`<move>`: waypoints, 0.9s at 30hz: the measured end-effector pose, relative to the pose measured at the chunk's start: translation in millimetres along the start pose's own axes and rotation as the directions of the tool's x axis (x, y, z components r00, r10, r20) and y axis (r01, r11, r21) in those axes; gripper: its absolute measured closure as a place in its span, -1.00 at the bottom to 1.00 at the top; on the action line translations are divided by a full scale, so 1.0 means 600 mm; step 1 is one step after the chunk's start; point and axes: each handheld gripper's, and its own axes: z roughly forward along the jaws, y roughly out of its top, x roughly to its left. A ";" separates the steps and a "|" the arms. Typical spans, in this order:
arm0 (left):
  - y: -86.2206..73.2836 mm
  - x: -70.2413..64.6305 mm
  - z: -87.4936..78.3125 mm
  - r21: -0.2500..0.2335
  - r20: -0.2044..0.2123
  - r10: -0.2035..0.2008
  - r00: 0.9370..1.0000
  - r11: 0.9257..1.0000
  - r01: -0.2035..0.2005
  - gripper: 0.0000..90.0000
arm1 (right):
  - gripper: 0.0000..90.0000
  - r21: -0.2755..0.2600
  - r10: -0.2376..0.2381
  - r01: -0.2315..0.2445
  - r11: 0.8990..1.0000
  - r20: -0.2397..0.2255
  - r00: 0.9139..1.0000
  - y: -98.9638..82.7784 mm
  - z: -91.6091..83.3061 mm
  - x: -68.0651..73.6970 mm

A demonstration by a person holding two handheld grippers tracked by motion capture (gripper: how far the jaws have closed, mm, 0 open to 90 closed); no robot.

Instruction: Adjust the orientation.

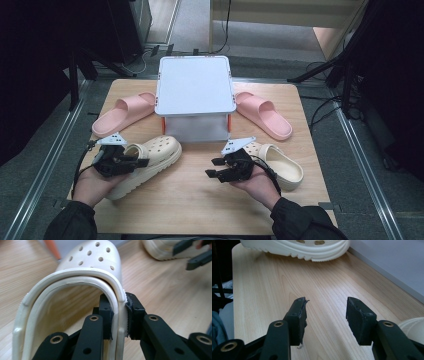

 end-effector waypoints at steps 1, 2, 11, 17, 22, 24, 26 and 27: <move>0.004 -0.004 0.003 0.007 0.008 0.008 1.000 1.000 -0.008 0.72 | 0.14 0.000 0.004 -0.004 1.000 0.003 1.000 -0.001 -0.002 0.000; 0.008 -0.008 0.007 0.009 0.018 0.013 1.000 1.000 -0.013 0.72 | 0.14 -0.003 0.004 -0.004 1.000 0.005 1.000 -0.002 -0.003 0.000; 0.041 -0.049 0.048 0.039 0.082 0.090 0.993 0.995 -0.093 0.72 | 0.14 -0.024 0.030 -0.029 0.999 0.039 0.999 -0.018 -0.023 0.001; 0.053 -0.069 0.077 0.062 0.115 0.128 0.985 0.989 -0.135 0.71 | 0.14 -0.037 0.050 -0.048 0.998 0.059 0.997 -0.028 -0.033 0.001; 0.052 -0.083 0.101 0.063 0.130 0.170 0.977 0.982 -0.179 0.71 | 0.14 -0.049 0.061 -0.058 0.997 0.074 0.995 -0.034 -0.040 0.003; 0.045 -0.087 0.114 0.090 0.160 0.183 0.970 0.976 -0.199 0.70 | 0.14 -0.056 0.066 -0.061 0.997 0.084 0.994 -0.037 -0.042 0.005; 0.041 -0.089 0.118 0.099 0.169 0.186 0.968 0.974 -0.205 0.68 | 0.14 -0.062 0.069 -0.064 0.996 0.087 0.994 -0.039 -0.044 0.006; 0.041 -0.090 0.118 0.100 0.175 0.185 0.967 0.974 -0.204 0.65 | 0.14 -0.064 0.072 -0.066 0.996 0.089 0.993 -0.039 -0.044 0.007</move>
